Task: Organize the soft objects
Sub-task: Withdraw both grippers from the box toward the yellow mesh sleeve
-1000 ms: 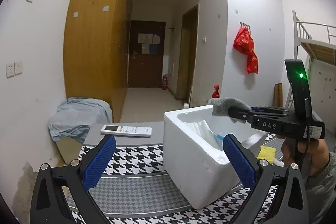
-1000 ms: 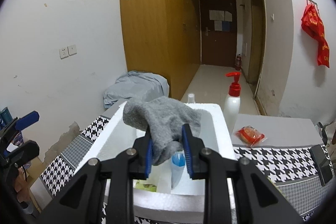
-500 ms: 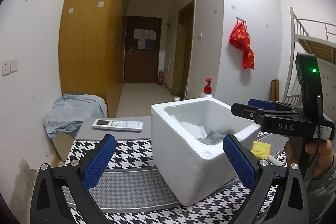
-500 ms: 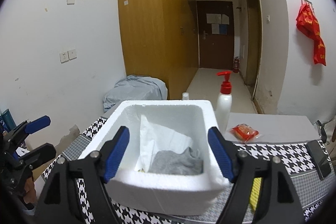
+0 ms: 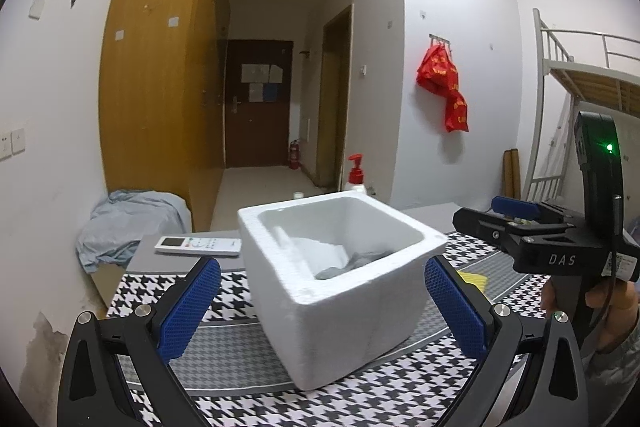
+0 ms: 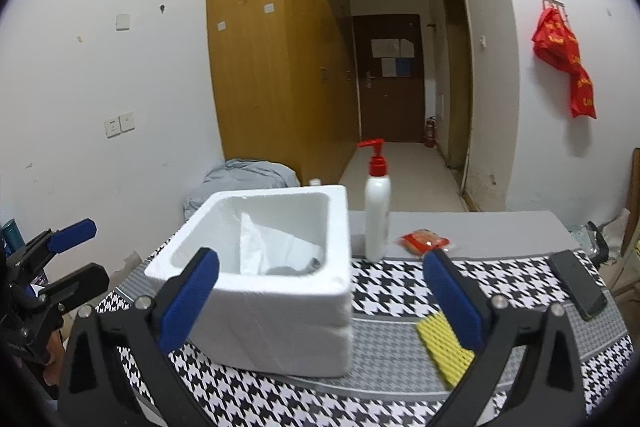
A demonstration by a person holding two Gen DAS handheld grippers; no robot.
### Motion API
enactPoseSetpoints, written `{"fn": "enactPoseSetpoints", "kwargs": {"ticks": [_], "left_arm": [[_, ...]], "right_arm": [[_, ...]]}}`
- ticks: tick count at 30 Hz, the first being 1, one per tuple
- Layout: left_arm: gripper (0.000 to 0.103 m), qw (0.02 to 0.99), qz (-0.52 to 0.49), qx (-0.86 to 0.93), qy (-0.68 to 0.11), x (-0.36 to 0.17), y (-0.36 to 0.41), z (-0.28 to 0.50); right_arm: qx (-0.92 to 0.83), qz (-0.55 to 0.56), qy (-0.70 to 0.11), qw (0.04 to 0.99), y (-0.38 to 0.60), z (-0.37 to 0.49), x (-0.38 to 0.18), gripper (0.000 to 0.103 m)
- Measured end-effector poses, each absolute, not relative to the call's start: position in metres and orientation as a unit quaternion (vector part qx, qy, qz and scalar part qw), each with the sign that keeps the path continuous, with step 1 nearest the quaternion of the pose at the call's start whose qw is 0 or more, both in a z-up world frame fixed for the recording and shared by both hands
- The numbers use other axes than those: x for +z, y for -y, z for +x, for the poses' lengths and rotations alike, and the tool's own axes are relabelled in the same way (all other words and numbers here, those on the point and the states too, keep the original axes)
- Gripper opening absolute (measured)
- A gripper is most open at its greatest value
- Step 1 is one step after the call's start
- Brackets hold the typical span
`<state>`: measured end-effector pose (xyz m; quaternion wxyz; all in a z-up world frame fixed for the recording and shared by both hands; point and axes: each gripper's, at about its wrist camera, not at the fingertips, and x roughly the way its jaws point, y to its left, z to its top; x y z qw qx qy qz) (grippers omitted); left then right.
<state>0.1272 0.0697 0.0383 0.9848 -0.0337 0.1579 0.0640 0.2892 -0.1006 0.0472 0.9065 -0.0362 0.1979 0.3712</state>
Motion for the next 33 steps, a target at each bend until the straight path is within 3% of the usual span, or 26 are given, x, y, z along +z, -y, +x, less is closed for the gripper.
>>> {"fn": "enactPoseSetpoints", "kwargs": {"ticks": [33], "left_arm": [[0.102, 0.982, -0.010, -0.015, -0.190, 0.020, 0.031, 0.175]], "right_arm": [[0.273, -0.007, -0.195, 0.942, 0.225, 0.285, 0.025, 0.103]]}}
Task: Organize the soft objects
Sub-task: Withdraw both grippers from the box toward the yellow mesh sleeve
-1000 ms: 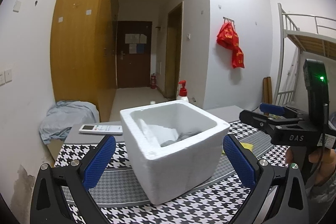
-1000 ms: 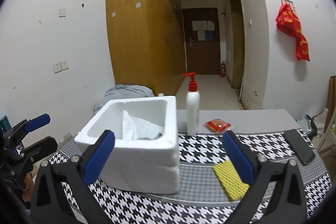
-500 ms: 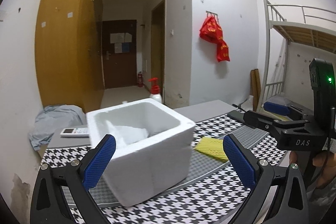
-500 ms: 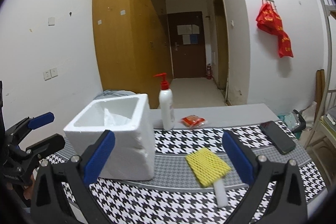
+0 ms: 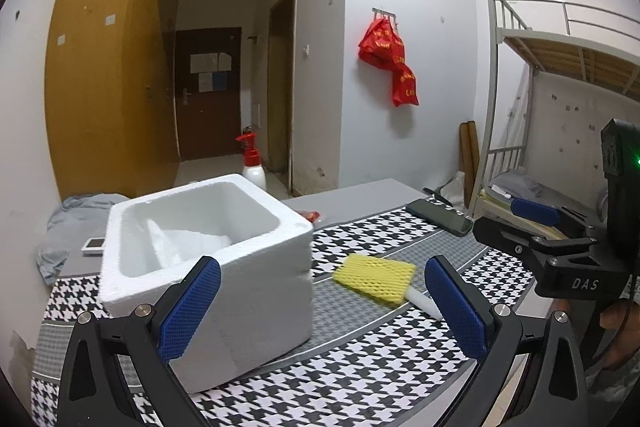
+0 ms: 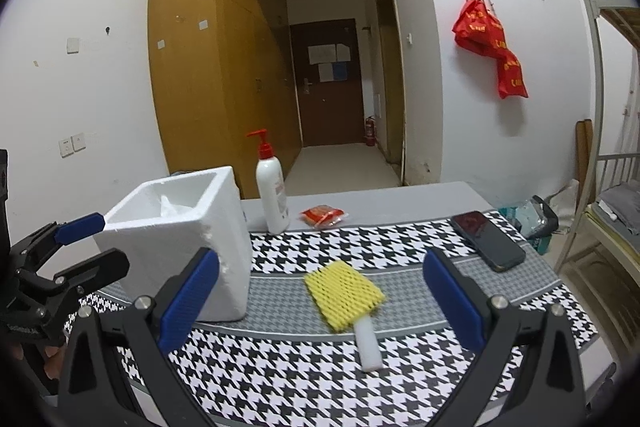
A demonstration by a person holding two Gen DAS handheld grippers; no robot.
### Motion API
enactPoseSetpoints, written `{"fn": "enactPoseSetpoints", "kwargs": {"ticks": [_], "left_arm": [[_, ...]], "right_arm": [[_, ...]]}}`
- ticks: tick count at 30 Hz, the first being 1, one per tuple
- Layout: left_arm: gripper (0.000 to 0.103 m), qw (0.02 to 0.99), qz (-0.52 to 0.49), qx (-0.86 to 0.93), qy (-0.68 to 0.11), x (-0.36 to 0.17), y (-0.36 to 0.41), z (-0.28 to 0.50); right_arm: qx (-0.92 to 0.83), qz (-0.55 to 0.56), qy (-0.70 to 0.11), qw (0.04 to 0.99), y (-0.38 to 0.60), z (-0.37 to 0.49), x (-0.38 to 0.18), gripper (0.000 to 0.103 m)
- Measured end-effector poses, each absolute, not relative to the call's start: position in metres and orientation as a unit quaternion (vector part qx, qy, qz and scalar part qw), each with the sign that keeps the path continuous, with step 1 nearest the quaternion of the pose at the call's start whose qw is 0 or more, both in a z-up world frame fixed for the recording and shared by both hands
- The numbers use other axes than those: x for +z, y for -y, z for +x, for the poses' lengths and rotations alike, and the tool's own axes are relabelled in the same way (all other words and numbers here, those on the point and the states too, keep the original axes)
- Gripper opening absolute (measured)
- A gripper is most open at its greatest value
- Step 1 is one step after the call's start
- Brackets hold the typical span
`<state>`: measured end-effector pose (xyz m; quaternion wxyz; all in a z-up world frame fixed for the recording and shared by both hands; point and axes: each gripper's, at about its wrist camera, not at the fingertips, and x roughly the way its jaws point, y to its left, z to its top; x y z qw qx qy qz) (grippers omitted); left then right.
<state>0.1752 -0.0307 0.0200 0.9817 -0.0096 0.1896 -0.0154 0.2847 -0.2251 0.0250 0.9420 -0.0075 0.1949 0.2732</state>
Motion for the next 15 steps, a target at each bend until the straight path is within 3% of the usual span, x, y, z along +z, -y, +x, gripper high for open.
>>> {"fn": "enactPoseSetpoints", "kwargs": {"ticks": [15], "left_arm": [[0.102, 0.978, -0.013, -0.044, -0.204, 0.004, 0.058, 0.199]], "right_arm": [[0.234, -0.004, -0.212, 0.949, 0.265, 0.290, 0.005, 0.103]]}}
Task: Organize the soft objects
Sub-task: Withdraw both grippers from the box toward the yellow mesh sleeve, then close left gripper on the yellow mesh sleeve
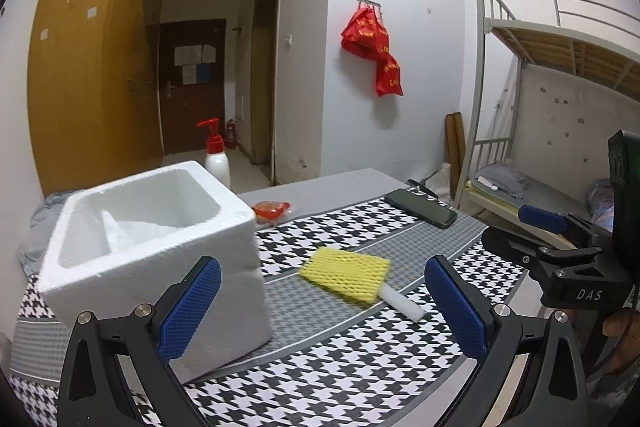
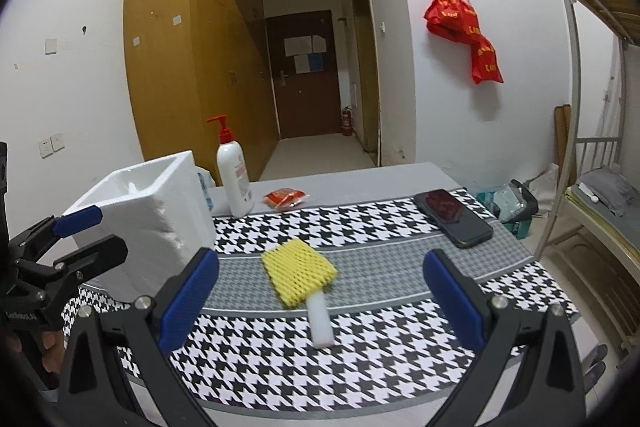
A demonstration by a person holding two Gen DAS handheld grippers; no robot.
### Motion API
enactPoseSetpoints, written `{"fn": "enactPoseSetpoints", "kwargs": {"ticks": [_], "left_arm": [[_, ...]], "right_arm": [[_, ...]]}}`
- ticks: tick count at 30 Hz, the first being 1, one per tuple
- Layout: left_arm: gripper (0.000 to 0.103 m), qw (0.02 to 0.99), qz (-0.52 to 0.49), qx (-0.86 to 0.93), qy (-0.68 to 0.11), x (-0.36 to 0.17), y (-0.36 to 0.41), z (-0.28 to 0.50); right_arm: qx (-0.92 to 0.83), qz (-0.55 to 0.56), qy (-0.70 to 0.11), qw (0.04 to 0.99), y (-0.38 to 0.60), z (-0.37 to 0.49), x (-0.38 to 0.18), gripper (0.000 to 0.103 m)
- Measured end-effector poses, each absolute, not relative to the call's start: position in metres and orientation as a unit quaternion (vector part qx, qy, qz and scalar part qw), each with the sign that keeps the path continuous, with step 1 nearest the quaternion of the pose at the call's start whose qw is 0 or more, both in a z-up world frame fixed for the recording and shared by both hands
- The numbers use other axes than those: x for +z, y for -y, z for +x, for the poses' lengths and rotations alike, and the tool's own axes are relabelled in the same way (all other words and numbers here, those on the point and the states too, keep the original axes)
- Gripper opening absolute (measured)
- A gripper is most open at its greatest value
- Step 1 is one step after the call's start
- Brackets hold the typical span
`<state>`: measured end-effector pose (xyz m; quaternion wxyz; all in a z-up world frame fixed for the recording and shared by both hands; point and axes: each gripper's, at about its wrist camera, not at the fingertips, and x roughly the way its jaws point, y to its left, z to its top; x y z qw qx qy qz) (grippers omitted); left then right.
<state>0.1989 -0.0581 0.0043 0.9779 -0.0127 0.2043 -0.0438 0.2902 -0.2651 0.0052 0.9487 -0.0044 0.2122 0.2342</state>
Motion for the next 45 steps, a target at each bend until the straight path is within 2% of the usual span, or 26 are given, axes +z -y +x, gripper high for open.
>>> {"fn": "enactPoseSetpoints", "kwargs": {"ticks": [25, 45], "left_arm": [[0.102, 0.969, -0.013, -0.079, -0.234, -0.038, 0.103, 0.234], [0.102, 0.951, -0.017, -0.027, -0.308, -0.057, 0.112, 0.307]], "right_arm": [[0.180, -0.019, -0.268, 0.946, 0.307, 0.288, -0.043, 0.103], [0.204, -0.010, -0.298, 0.932, 0.315, 0.310, -0.062, 0.103]]}}
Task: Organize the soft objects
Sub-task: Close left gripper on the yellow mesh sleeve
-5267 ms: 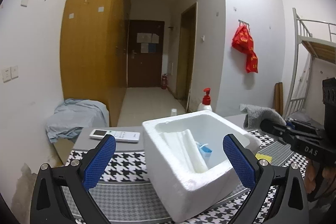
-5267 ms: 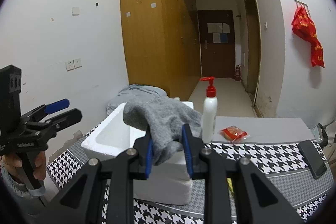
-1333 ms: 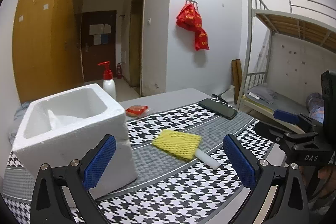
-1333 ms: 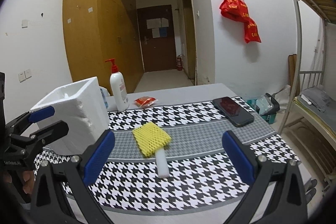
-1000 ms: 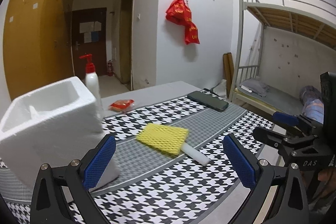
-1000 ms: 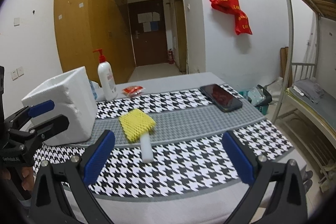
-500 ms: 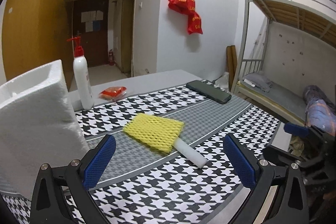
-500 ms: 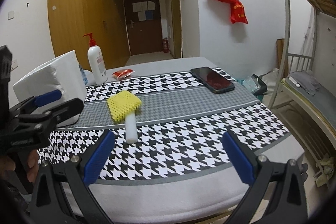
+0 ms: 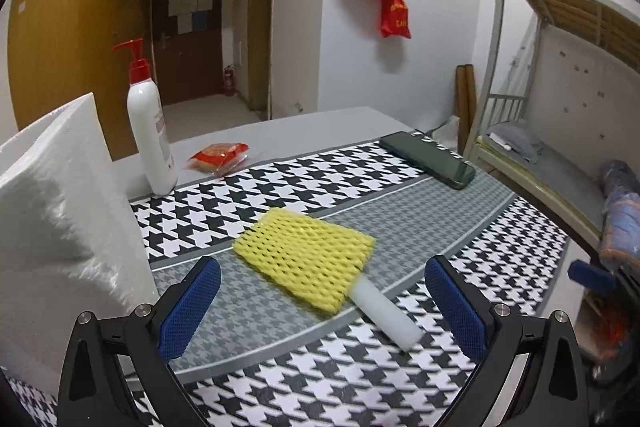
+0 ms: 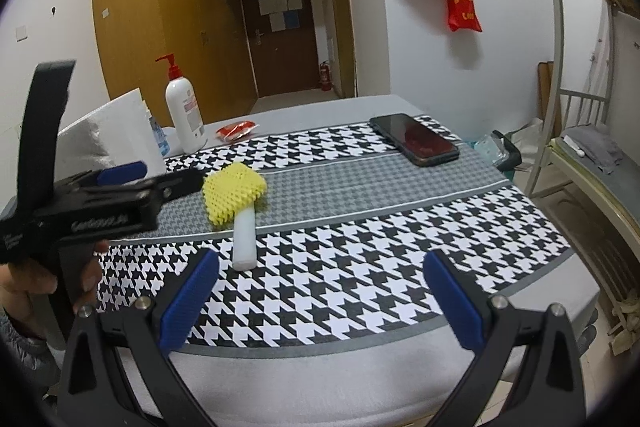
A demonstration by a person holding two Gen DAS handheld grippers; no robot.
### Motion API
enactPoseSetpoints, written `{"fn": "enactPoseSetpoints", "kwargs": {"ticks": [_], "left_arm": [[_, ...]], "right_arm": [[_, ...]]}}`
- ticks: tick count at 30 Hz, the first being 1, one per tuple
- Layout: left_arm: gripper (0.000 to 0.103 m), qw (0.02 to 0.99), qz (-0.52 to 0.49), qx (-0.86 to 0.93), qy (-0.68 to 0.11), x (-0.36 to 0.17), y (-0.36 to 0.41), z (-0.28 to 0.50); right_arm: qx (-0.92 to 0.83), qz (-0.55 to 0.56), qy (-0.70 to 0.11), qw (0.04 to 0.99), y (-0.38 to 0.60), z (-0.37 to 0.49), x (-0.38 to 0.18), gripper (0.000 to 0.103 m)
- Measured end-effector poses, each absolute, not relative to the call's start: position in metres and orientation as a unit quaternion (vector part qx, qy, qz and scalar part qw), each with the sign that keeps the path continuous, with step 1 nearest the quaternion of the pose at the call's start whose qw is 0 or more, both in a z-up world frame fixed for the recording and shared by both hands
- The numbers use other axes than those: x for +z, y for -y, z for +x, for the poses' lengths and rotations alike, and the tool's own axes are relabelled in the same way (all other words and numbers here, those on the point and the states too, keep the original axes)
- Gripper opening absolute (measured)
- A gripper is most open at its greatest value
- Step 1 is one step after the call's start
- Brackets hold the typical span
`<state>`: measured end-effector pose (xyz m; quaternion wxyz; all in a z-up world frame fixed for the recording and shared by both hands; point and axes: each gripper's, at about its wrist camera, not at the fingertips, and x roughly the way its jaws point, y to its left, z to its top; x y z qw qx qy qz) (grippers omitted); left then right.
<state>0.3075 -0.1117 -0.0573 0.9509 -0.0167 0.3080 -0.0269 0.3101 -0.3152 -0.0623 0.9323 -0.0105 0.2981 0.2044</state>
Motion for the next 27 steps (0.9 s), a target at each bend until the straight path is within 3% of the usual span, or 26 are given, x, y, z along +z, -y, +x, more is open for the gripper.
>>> {"fn": "enactPoseSetpoints", "kwargs": {"ticks": [12, 27], "left_arm": [[0.101, 0.935, -0.012, -0.029, -0.354, -0.078, 0.109, 0.344], [0.069, 0.916, -0.010, -0.051, -0.399, -0.101, 0.099, 0.361]], "right_arm": [[0.233, -0.022, -0.313, 0.920, 0.298, 0.330, -0.071, 0.103], [0.261, -0.037, -0.335, 0.905, 0.277, 0.350, -0.081, 0.103]]}}
